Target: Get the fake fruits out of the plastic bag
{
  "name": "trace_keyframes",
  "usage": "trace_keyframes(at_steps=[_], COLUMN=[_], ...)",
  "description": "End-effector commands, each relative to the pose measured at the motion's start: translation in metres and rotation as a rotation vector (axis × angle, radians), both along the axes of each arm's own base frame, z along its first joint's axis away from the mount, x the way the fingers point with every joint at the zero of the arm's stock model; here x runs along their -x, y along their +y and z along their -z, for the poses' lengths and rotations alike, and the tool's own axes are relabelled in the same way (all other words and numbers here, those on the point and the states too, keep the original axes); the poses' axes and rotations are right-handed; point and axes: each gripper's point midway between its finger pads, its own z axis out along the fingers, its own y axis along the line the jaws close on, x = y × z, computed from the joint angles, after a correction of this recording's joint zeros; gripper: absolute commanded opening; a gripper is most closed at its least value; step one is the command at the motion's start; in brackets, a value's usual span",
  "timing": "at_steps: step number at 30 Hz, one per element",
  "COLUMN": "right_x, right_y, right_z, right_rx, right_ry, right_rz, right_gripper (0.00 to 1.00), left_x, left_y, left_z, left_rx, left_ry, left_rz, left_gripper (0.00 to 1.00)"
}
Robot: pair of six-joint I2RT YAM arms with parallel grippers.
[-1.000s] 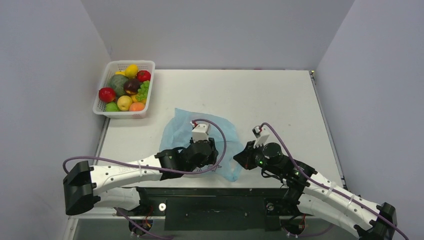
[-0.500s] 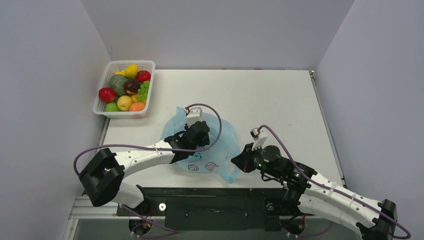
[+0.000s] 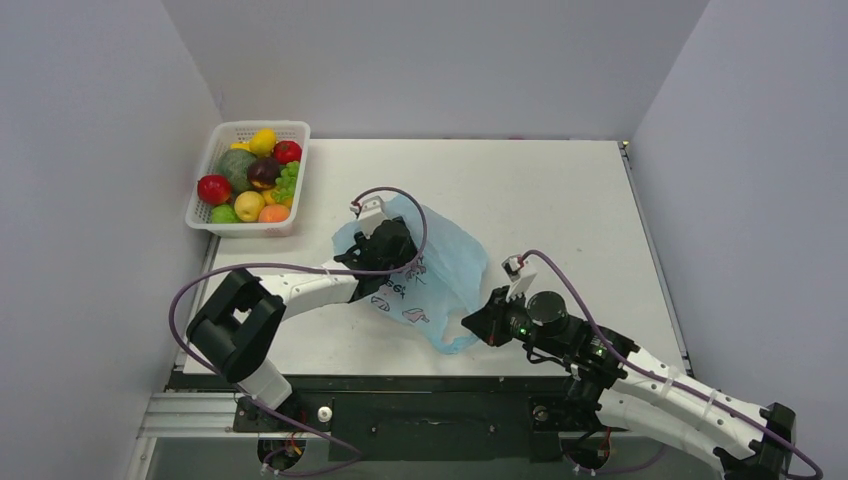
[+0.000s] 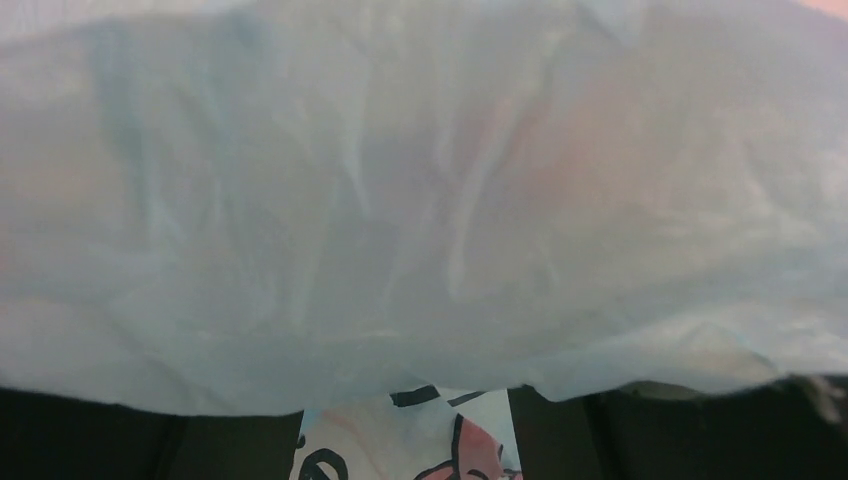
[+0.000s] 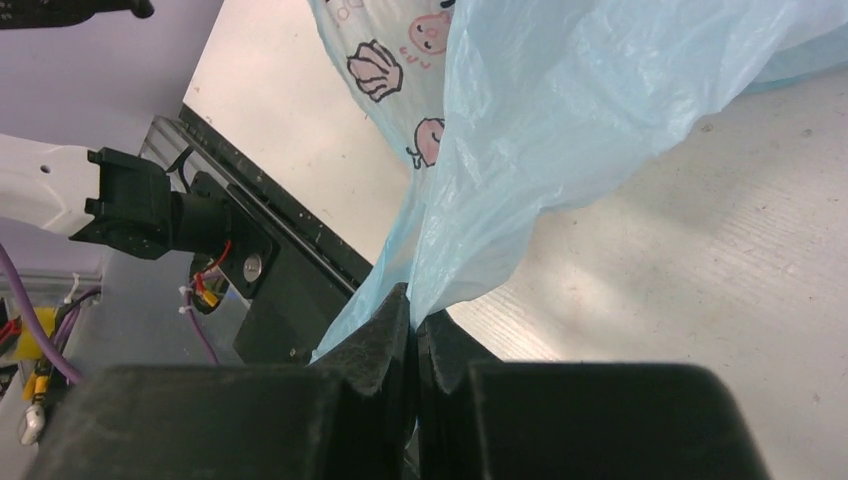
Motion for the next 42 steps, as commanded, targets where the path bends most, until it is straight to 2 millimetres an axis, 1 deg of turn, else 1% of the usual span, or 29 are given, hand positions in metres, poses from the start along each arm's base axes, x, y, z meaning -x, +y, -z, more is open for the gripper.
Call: trace_keyframes(at_steps=[1, 2, 4, 6, 7, 8, 9, 10, 11, 12, 13, 16, 20, 21, 22, 23, 24, 27, 30, 32, 33, 34, 35, 36, 37, 38, 39, 41, 42], right_x=[0.011, 0.010, 0.003, -0.011, -0.013, -0.023, -0.024, -0.032, -0.034, -0.040, -0.041, -0.048, -0.063, -0.070, -0.075, -0.083, -0.089, -0.107, -0.118, -0.131, -0.138, -0.143, -0.147, -0.149, -0.150, -0.149, -0.145, -0.133, -0.128], right_y=[0.006, 0.003, -0.006, -0.019, -0.026, -0.031, -0.036, -0.041, -0.045, -0.047, -0.047, -0.036, -0.004, 0.007, 0.012, 0.018, 0.020, 0.030, 0.041, 0.036, 0.032, 0.031, 0.030, 0.032, 0.036, 0.040, 0.050, 0.068, 0.076], right_z=[-0.003, -0.001, 0.000, -0.004, 0.003, -0.006, -0.001, -0.010, -0.007, -0.016, -0.017, -0.035, -0.050, -0.051, -0.045, -0.048, -0.041, -0.033, -0.017, -0.011, -0.012, -0.006, -0.007, -0.001, -0.001, 0.001, 0.000, -0.003, -0.012], right_rx=[0.004, 0.029, 0.087, 0.160, 0.219, 0.246, 0.298, 0.322, 0.361, 0.373, 0.395, 0.400, 0.376, 0.368, 0.394, 0.377, 0.400, 0.411, 0.439, 0.469, 0.491, 0.517, 0.533, 0.555, 0.554, 0.553, 0.528, 0.464, 0.413], right_ry=[0.005, 0.007, -0.016, -0.058, -0.048, -0.083, -0.075, -0.106, -0.104, -0.133, -0.136, -0.199, -0.294, -0.316, -0.330, -0.361, -0.371, -0.425, -0.442, -0.450, -0.458, -0.455, -0.463, -0.459, -0.461, -0.457, -0.456, -0.446, -0.443], right_rz=[-0.071, -0.063, -0.029, 0.043, 0.066, 0.106, 0.115, 0.151, 0.161, 0.178, 0.173, 0.131, 0.054, 0.049, 0.037, 0.060, 0.065, 0.105, 0.111, 0.185, 0.226, 0.236, 0.247, 0.241, 0.227, 0.207, 0.154, 0.060, 0.027], right_gripper=[0.00, 0.02, 0.11, 0.33, 0.39, 0.50, 0.54, 0.62, 0.65, 0.70, 0.72, 0.79, 0.81, 0.81, 0.81, 0.81, 0.81, 0.79, 0.75, 0.66, 0.55, 0.49, 0.37, 0.28, 0.11, 0.04, 0.00, 0.00, 0.00], left_x=[-0.019, -0.017, -0.012, -0.007, -0.004, -0.002, 0.001, 0.004, 0.007, 0.011, 0.013, 0.020, 0.027, 0.027, 0.028, 0.029, 0.030, 0.031, 0.033, 0.034, 0.036, 0.037, 0.039, 0.042, 0.044, 0.047, 0.049, 0.055, 0.059], left_y=[-0.018, -0.018, -0.021, -0.023, -0.026, -0.027, -0.029, -0.030, -0.034, -0.034, -0.035, -0.034, -0.033, -0.032, -0.032, -0.032, -0.033, -0.033, -0.032, -0.033, -0.032, -0.031, -0.031, -0.030, -0.029, -0.028, -0.028, -0.027, -0.025], left_z=[-0.024, -0.022, -0.019, -0.016, -0.017, -0.014, -0.016, -0.014, -0.018, -0.015, -0.017, -0.019, -0.027, -0.027, -0.029, -0.029, -0.030, -0.029, -0.027, -0.026, -0.024, -0.023, -0.023, -0.021, -0.022, -0.022, -0.024, -0.027, -0.026], left_rx=[0.134, 0.137, 0.160, 0.192, 0.209, 0.220, 0.237, 0.255, 0.277, 0.282, 0.293, 0.304, 0.322, 0.322, 0.327, 0.328, 0.334, 0.347, 0.367, 0.383, 0.386, 0.389, 0.393, 0.398, 0.409, 0.418, 0.434, 0.466, 0.481], left_ry=[-0.062, -0.058, -0.051, -0.040, -0.034, -0.027, -0.022, -0.018, -0.019, -0.010, -0.007, -0.002, -0.008, -0.008, -0.010, -0.008, -0.007, 0.001, 0.007, 0.012, 0.017, 0.019, 0.021, 0.025, 0.023, 0.021, 0.020, 0.016, 0.019], left_rz=[-0.001, 0.005, 0.030, 0.055, 0.072, 0.077, 0.094, 0.102, 0.122, 0.126, 0.138, 0.152, 0.170, 0.170, 0.175, 0.178, 0.186, 0.194, 0.197, 0.202, 0.202, 0.206, 0.206, 0.210, 0.209, 0.211, 0.214, 0.220, 0.218], left_gripper=[0.62, 0.65, 0.68, 0.70, 0.70, 0.71, 0.72, 0.73, 0.73, 0.73, 0.74, 0.75, 0.77, 0.78, 0.78, 0.79, 0.79, 0.79, 0.79, 0.79, 0.79, 0.79, 0.79, 0.78, 0.78, 0.76, 0.75, 0.71, 0.68])
